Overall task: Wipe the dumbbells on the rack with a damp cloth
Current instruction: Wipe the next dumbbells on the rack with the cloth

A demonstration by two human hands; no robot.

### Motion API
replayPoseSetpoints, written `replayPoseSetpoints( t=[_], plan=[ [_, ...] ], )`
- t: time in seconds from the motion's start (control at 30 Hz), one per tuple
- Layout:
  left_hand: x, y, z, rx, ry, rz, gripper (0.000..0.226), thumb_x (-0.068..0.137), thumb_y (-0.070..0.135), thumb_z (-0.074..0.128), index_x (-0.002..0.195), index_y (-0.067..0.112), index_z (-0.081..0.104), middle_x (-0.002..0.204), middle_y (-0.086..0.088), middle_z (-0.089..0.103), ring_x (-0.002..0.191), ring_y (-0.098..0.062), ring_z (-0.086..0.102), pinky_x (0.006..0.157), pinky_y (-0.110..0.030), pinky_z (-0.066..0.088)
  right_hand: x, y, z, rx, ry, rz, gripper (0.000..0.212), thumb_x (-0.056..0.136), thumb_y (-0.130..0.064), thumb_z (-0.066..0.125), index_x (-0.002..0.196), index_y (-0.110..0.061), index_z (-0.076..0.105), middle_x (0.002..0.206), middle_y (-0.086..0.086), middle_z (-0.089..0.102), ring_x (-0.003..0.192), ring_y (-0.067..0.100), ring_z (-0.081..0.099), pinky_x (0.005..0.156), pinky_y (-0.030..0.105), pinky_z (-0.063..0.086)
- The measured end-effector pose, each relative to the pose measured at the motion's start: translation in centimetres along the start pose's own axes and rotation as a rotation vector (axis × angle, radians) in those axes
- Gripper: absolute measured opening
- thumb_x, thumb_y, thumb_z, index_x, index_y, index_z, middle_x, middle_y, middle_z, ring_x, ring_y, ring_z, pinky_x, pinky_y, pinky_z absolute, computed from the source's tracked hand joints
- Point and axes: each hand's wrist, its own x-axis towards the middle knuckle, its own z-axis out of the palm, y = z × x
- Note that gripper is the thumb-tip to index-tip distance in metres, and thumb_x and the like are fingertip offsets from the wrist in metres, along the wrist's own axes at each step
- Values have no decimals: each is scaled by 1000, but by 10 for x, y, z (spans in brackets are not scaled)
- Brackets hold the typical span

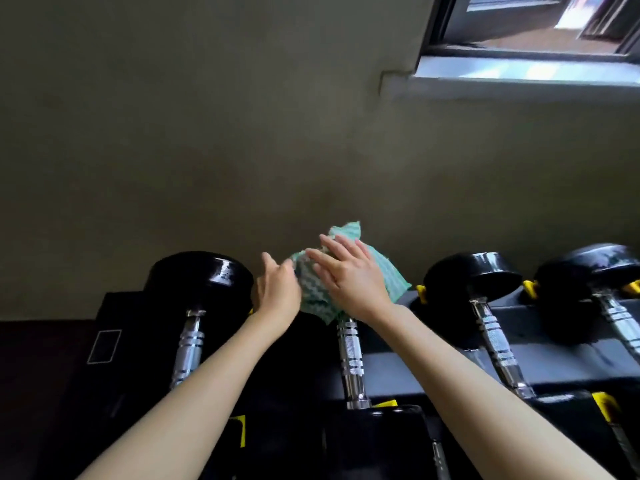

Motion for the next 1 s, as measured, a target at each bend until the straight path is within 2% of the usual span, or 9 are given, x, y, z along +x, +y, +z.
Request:
replayPoseSetpoints(
  t=[0.1,0.27,0.47,0.57,0.67,0.73,0.83,0.9,1.0],
  plan=[
    [4,-7,5,48,-181,-110,39,95,10,35,132,0,42,142,-21,32,133,-37,30,108,-42,26,4,4,-4,-9,-62,-95,66,84,-60,11,130,-36,53,148,-7,39,140,17,28,115,33,8],
    [5,3,1,16,-335,27,61,95,6,37,149,6,9,148,-22,27,137,-35,27,109,-38,25,11,13,-17,75,-104,219,48,91,-54,46,135,-35,46,145,-2,42,136,18,33,114,40,17],
    [-30,0,-2,-5,-250,25,31,90,0,37,119,-5,44,124,-28,49,115,-42,50,92,-39,40,-10,12,-25,349,-46,214,37,97,-26,49,134,-22,52,150,5,36,143,23,23,117,32,13],
    [-45,0,-6,23,-262,59,26,89,-2,37,110,-8,49,121,-28,51,111,-42,50,88,-38,41,-35,20,-15,406,130,103,32,90,2,55,120,-5,63,139,17,46,135,31,37,113,22,21],
    [-60,-1,5,-20,-421,136,21,86,1,39,101,-4,53,116,-27,55,104,-39,54,77,-32,42,-67,24,-1,345,378,58,34,78,17,49,102,4,70,120,23,60,116,34,53,105,20,29],
    [-67,0,17,-94,-551,140,31,89,4,39,119,1,47,122,-23,54,108,-35,56,81,-32,45,-86,27,6,316,425,79,27,75,14,52,91,6,73,106,18,67,102,21,58,98,16,37],
    [-69,4,28,-153,-617,127,49,93,13,44,140,8,30,132,-17,50,116,-30,52,91,-32,44,-106,38,17,506,24,284,22,77,15,52,75,4,70,72,11,67,72,2,55,61,8,44],
    [-74,1,27,-209,-652,130,50,94,12,45,142,7,31,133,-14,51,118,-29,52,92,-31,43,-111,40,13,744,-310,434,24,78,14,50,70,1,68,66,11,66,62,4,53,56,16,44],
    [-91,-18,22,-231,-749,126,26,93,8,43,111,15,61,101,-5,66,90,-23,62,72,-30,48,-114,42,-3,761,-643,445,54,75,21,44,42,-18,61,45,-10,52,45,2,45,46,13,39]
  ],
)
